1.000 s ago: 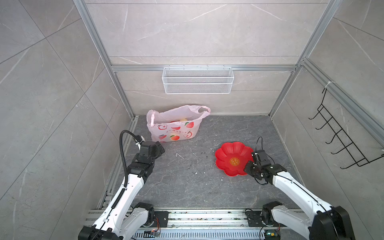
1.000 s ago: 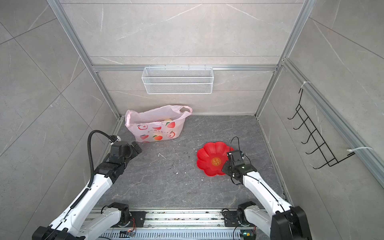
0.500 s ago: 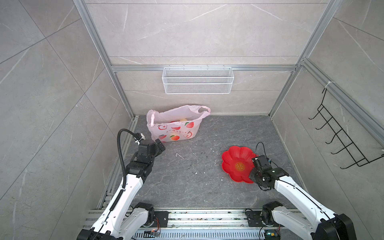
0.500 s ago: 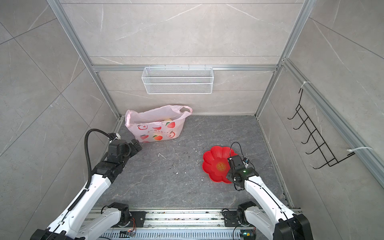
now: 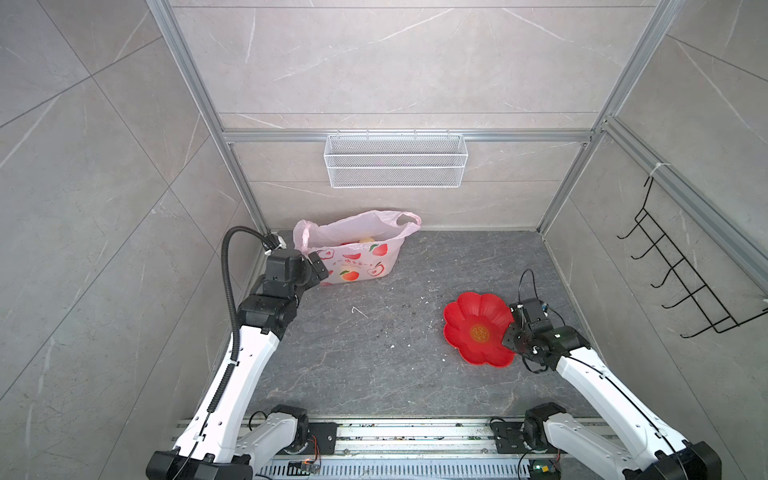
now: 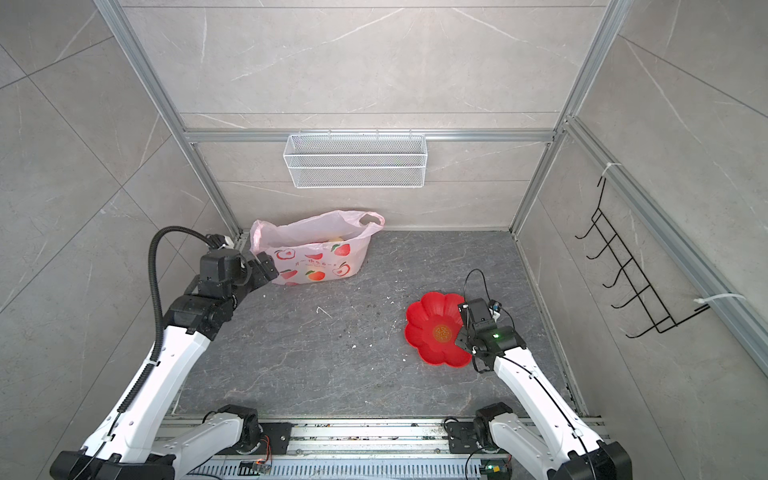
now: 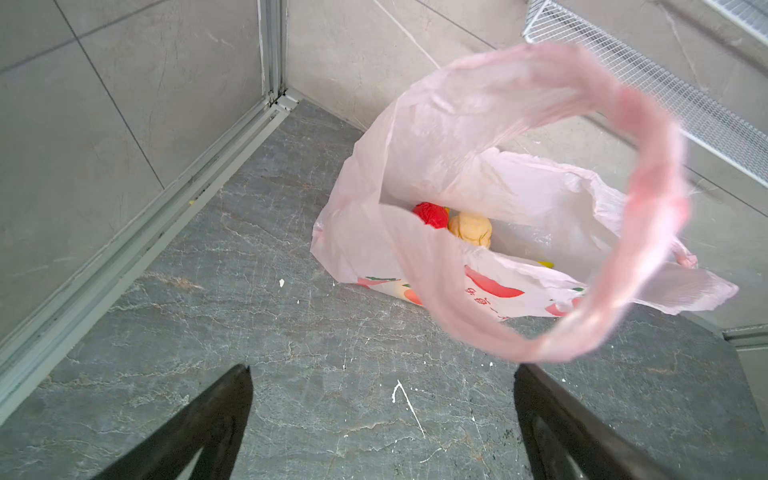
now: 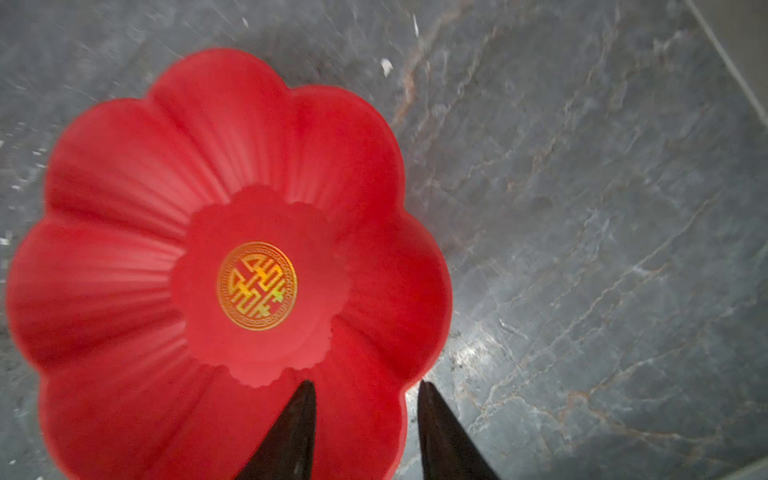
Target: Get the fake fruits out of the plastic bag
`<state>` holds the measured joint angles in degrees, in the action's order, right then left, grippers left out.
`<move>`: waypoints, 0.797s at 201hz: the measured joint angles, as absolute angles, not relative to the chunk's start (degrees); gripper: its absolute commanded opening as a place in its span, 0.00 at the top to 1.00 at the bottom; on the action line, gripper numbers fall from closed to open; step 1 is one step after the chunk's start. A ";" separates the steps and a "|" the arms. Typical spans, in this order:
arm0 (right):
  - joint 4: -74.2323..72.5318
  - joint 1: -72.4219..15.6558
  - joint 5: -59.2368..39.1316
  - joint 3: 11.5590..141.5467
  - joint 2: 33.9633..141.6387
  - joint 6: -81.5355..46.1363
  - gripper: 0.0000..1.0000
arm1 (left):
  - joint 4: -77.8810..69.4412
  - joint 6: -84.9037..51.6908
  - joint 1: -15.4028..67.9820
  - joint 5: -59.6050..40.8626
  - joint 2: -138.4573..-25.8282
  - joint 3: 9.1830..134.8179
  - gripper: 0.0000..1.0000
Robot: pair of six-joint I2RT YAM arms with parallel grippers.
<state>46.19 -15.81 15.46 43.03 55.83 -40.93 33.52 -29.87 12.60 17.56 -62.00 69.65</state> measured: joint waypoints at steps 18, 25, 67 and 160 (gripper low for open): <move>45.84 -17.04 15.07 49.17 59.44 -38.39 0.54 | 36.36 -27.29 12.60 17.41 -64.62 76.51 0.07; 45.08 -17.61 14.76 51.59 61.17 -37.41 0.54 | 37.50 -26.26 12.60 17.41 -65.71 79.13 0.07; 37.23 -20.32 10.24 65.71 73.67 -33.01 0.52 | 40.97 -19.66 10.90 16.14 -74.22 91.02 0.16; 25.32 -21.15 -1.04 83.90 96.12 -31.27 0.44 | 38.26 -14.46 8.69 10.44 -82.65 88.12 0.54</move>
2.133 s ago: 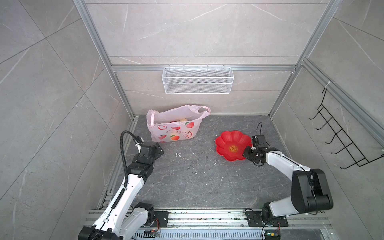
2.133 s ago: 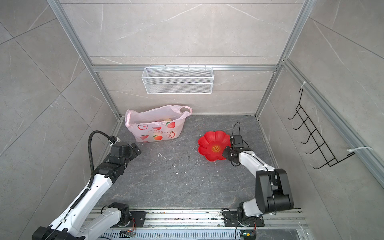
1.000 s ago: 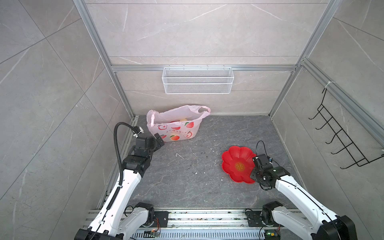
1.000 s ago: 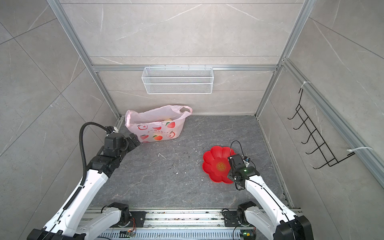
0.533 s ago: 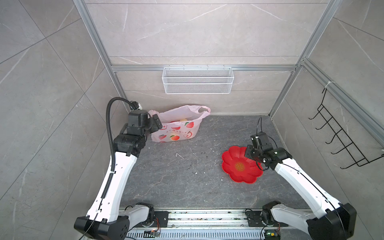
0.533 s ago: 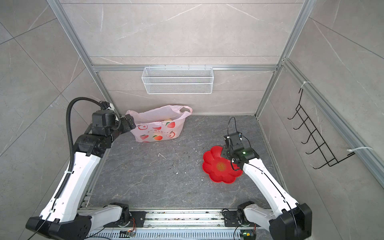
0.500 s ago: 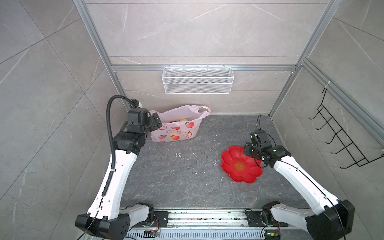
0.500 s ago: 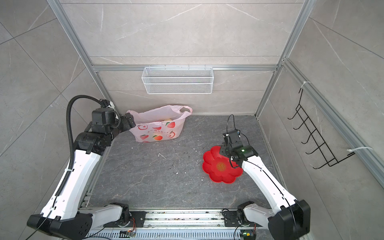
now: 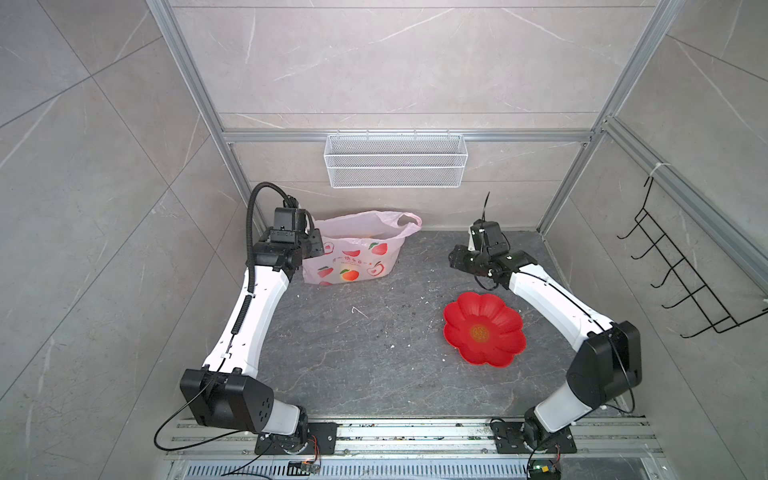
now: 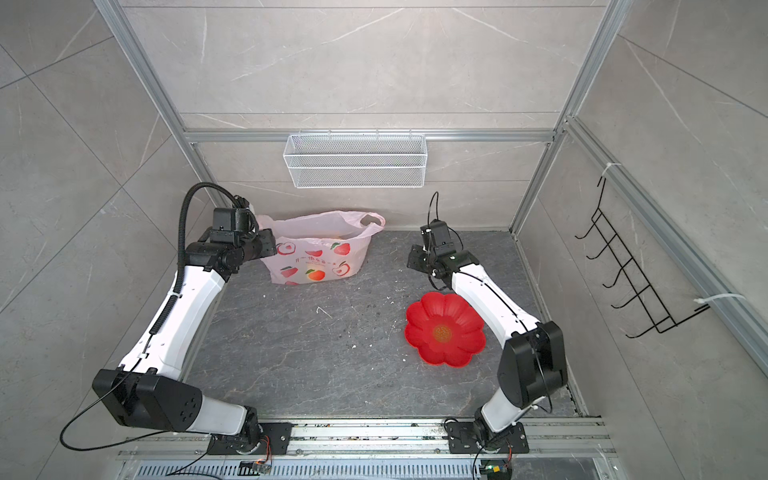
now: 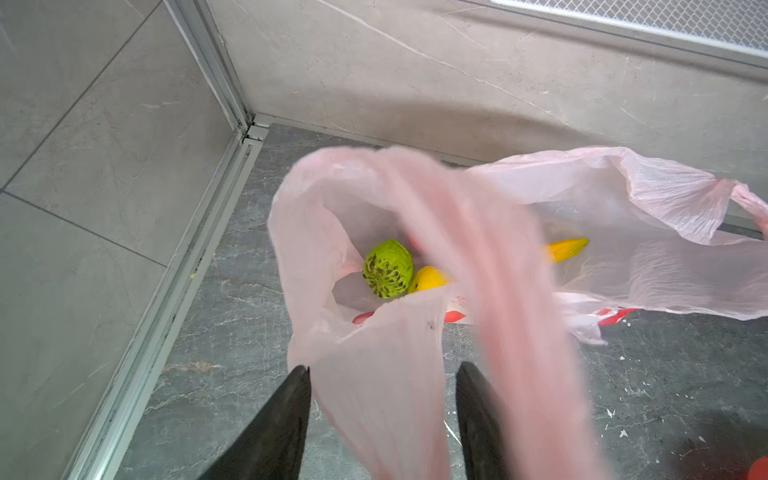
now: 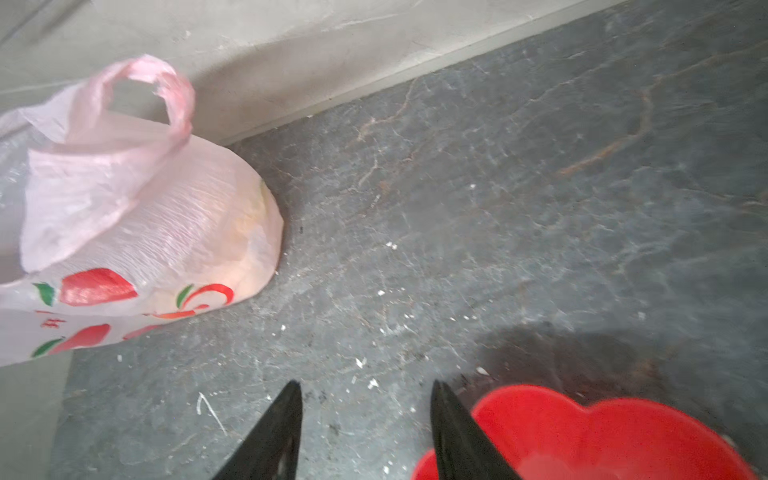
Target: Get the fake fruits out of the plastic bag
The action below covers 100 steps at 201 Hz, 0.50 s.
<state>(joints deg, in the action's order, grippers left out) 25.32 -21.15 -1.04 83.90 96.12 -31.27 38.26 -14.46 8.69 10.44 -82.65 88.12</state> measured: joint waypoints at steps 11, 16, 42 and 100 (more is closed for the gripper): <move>23.53 -21.15 -3.70 86.76 99.22 -32.82 0.42 | 37.17 -14.63 8.69 9.91 -81.47 85.86 0.59; 22.59 -21.17 -4.71 87.59 100.18 -33.26 0.41 | 37.12 -14.66 8.69 9.82 -80.93 85.01 0.61; 17.45 -21.47 -9.61 89.73 104.55 -37.87 0.36 | 36.27 -15.20 8.69 8.23 -77.45 80.31 0.66; 9.78 -23.05 -14.87 94.41 110.04 -46.72 0.32 | 35.09 -17.23 8.69 4.84 -70.43 72.44 0.69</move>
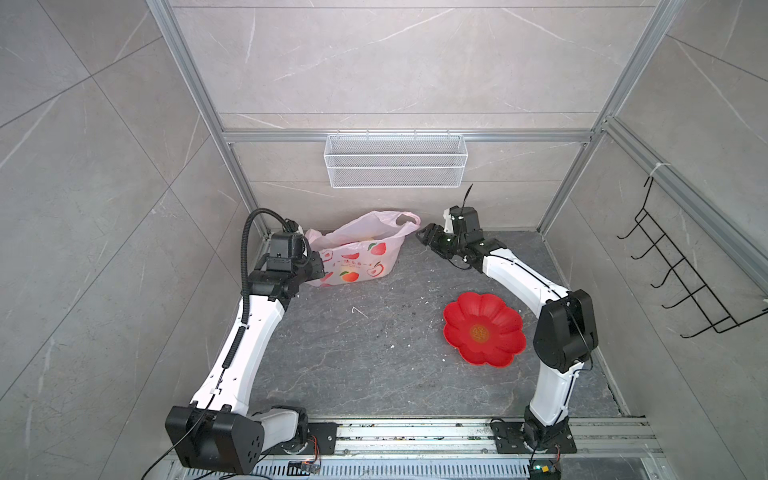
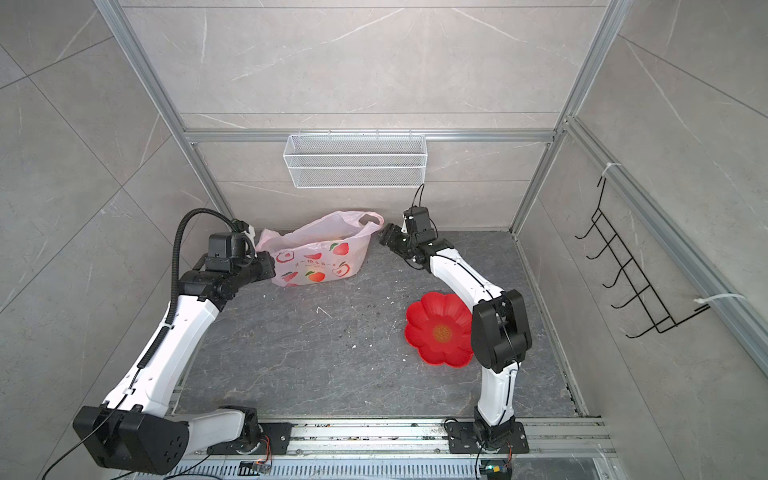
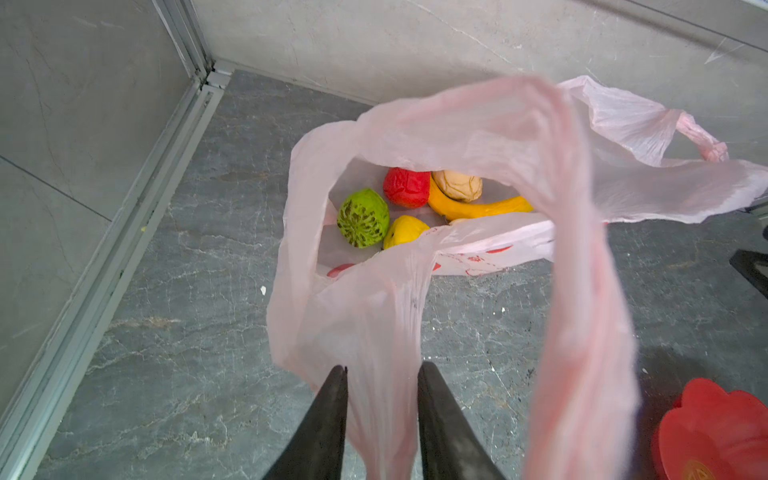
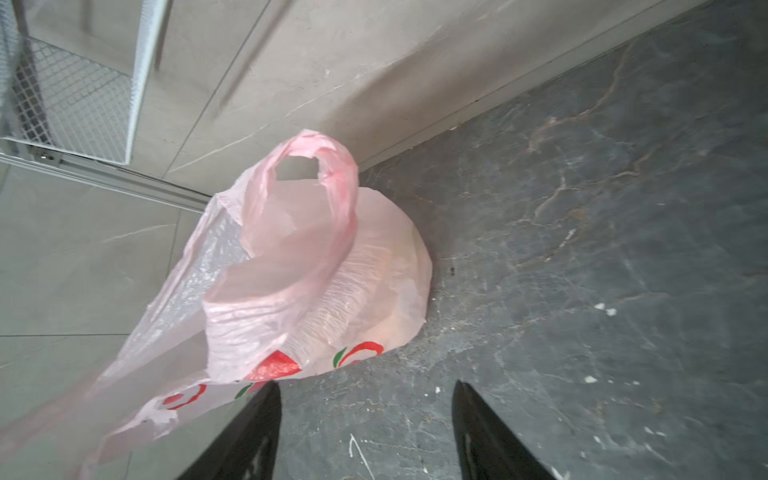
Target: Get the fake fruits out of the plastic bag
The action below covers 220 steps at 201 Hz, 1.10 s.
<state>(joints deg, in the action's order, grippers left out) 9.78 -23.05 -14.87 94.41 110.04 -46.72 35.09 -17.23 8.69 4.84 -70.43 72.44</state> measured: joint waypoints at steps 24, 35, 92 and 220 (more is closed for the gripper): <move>5.93 -23.38 -16.14 94.52 111.37 -49.80 0.32 | 35.16 -17.76 8.69 4.27 -67.31 70.15 0.69; 4.43 -23.51 -16.47 94.52 112.16 -51.00 0.32 | 35.16 -17.87 8.69 4.19 -66.11 69.47 0.69; -1.26 -24.62 -17.45 95.90 116.57 -55.48 0.30 | 35.64 -18.72 8.69 3.18 -62.24 66.54 0.69; -4.62 -27.75 -16.69 98.65 117.19 -56.18 0.30 | 36.01 -19.55 8.69 0.93 -60.03 64.93 0.71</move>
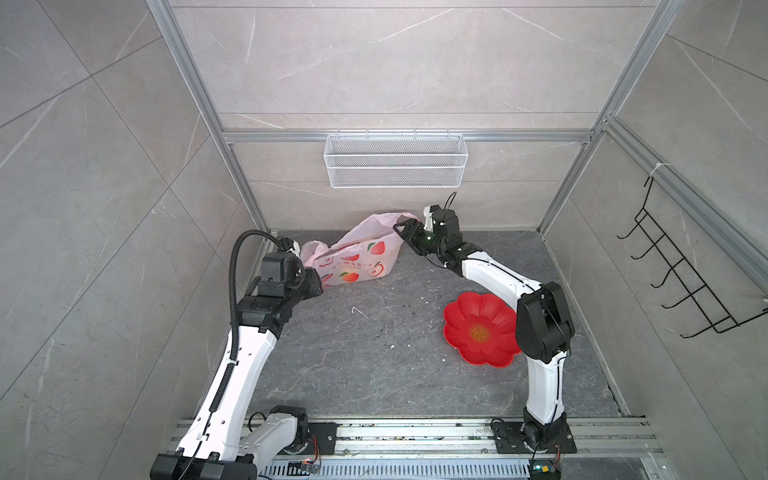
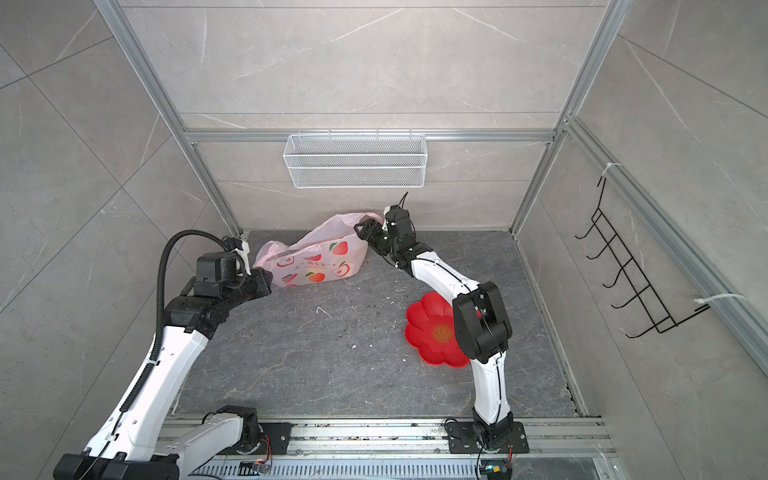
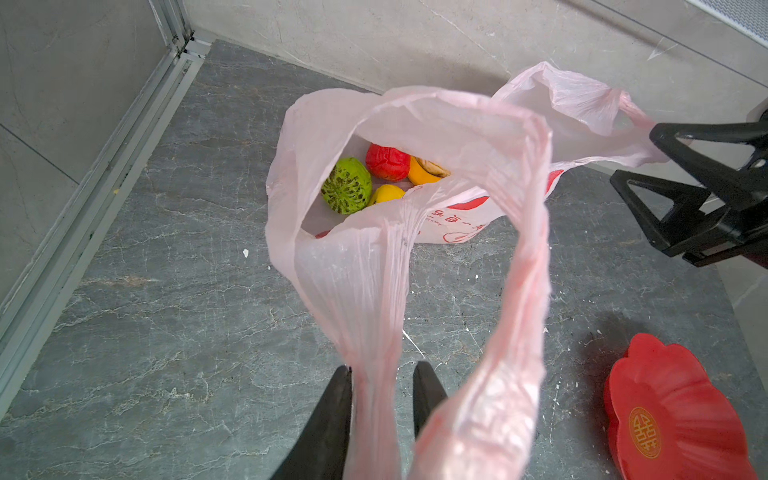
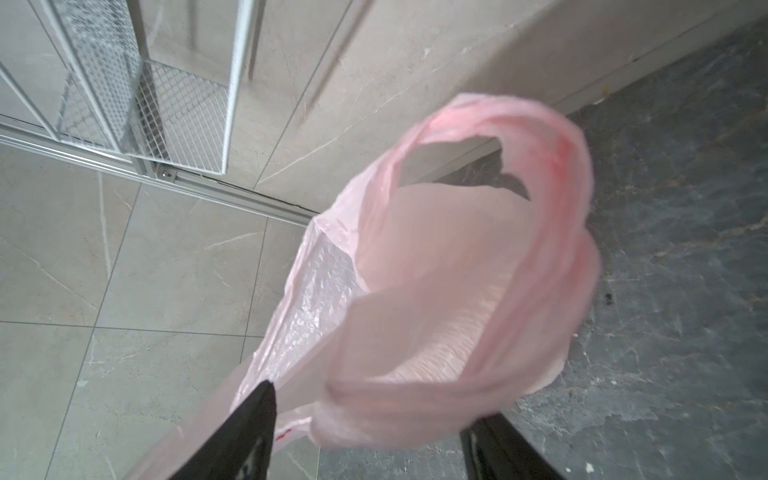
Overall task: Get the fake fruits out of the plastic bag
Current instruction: 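Lift the pink bag by both handles with both grippers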
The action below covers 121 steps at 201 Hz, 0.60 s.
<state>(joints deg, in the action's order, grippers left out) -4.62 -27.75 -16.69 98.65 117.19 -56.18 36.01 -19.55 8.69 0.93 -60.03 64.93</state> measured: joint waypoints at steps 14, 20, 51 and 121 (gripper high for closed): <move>-5.26 -27.75 -16.40 100.31 117.67 -56.18 0.32 | 36.01 -19.55 8.69 0.86 -59.37 64.64 0.72; -5.48 -27.75 -16.23 100.90 117.86 -56.14 0.34 | 36.01 -19.55 8.69 0.84 -59.09 64.49 0.73; -2.85 -27.75 -15.18 105.36 120.07 -55.53 0.52 | 36.05 -19.55 8.69 0.43 -58.39 63.59 0.74; 7.86 -27.88 -12.03 108.57 120.77 -47.72 0.87 | 35.68 -20.86 8.69 -0.08 -56.69 63.00 0.74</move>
<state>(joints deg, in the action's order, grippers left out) 7.86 -27.88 -12.03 108.57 120.77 -47.72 35.68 -20.86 8.69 -0.08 -56.69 63.00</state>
